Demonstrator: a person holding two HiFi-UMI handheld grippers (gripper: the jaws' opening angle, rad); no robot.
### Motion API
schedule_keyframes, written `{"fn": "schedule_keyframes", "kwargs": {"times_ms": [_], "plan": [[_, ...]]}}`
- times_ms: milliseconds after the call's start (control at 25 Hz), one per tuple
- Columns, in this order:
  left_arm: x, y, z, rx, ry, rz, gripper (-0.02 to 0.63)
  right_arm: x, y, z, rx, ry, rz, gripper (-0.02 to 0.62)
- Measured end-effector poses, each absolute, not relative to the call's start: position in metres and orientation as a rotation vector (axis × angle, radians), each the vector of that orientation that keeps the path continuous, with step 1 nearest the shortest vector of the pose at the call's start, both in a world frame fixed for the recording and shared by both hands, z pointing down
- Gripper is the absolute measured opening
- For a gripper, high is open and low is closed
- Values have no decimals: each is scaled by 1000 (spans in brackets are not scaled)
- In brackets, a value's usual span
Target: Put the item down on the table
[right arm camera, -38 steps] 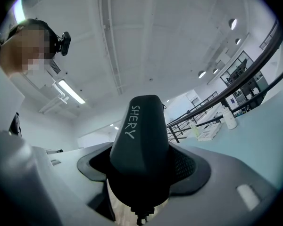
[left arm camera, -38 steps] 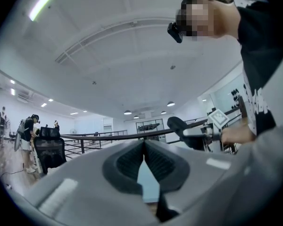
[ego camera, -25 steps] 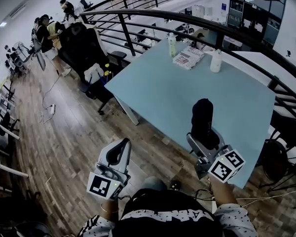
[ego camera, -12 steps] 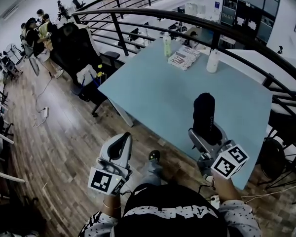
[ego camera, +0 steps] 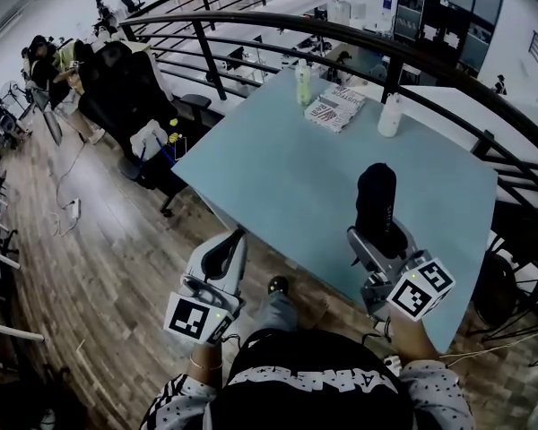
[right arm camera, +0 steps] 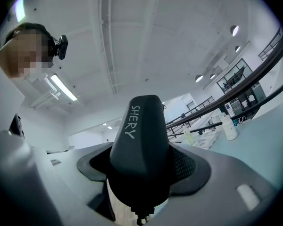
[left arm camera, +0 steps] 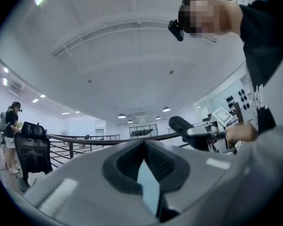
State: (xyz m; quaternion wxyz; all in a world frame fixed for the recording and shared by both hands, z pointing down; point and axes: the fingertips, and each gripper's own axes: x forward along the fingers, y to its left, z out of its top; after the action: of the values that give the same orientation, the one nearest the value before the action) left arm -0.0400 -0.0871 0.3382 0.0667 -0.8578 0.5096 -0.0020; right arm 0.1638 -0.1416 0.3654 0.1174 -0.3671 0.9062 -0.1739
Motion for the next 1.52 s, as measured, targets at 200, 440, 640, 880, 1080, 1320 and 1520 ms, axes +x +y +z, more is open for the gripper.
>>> {"fn": "schedule_keyframes", "kwargs": {"times_ms": [200, 440, 640, 880, 1080, 1320, 1520], "plan": [[-49, -121, 342, -2599, 1517, 3, 0, 155, -170, 371, -1099, 2643, -519, 347], [-49, -156, 341, -2622, 1483, 15, 0, 153, -197, 369, -1130, 2635, -522, 347], [-50, -191, 346, -2655, 1452, -1, 0, 150, -223, 375, -1181, 2625, -533, 347], [-48, -227, 350, -2669, 1382, 16, 0, 152, -248, 386, -1262, 2616, -556, 347], [-55, -259, 351, -2680, 1346, 21, 0, 146, -271, 393, -1319, 2604, -559, 347], [-63, -289, 353, -2737, 1325, 6, 0, 137, -297, 397, -1374, 2593, -577, 347], [-76, -314, 354, -2742, 1309, 20, 0, 127, -320, 406, -1421, 2590, -586, 347]]}}
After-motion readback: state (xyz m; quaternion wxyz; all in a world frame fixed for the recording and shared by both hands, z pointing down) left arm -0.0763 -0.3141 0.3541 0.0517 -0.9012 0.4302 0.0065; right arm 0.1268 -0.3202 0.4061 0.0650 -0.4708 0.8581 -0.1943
